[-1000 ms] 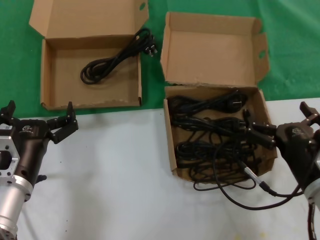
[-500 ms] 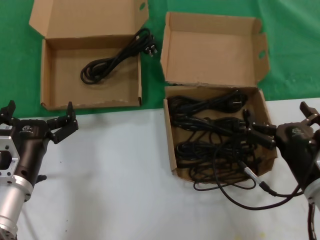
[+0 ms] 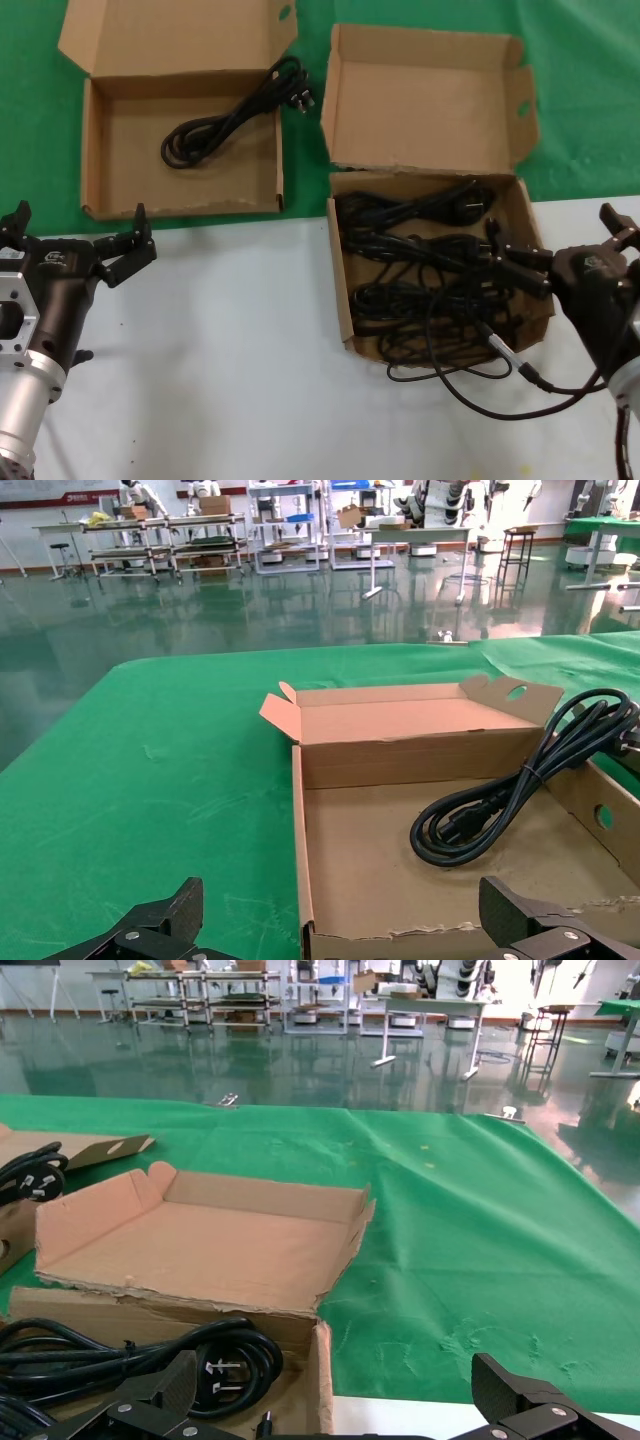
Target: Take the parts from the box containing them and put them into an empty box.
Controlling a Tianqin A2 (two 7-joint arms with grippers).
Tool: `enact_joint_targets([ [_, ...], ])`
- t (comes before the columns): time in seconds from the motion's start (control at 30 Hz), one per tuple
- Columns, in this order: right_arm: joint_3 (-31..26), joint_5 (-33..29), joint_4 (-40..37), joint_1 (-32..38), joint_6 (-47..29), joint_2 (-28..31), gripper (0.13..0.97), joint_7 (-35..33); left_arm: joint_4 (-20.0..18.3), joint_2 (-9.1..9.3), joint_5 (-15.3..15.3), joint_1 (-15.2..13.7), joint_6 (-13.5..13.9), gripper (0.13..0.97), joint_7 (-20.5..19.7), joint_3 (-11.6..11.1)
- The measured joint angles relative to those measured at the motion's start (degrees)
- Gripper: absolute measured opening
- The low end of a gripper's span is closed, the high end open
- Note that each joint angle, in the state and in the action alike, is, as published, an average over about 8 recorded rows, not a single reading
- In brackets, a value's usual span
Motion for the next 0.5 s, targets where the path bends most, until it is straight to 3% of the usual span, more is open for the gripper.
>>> enact_joint_targets([
  [0.5,0.00,0.00,0.00,0.00,0.00,0.00,0.966,0.00,0.00,0.00,0.00,0.00,0.00,0.966,0.00,0.00],
])
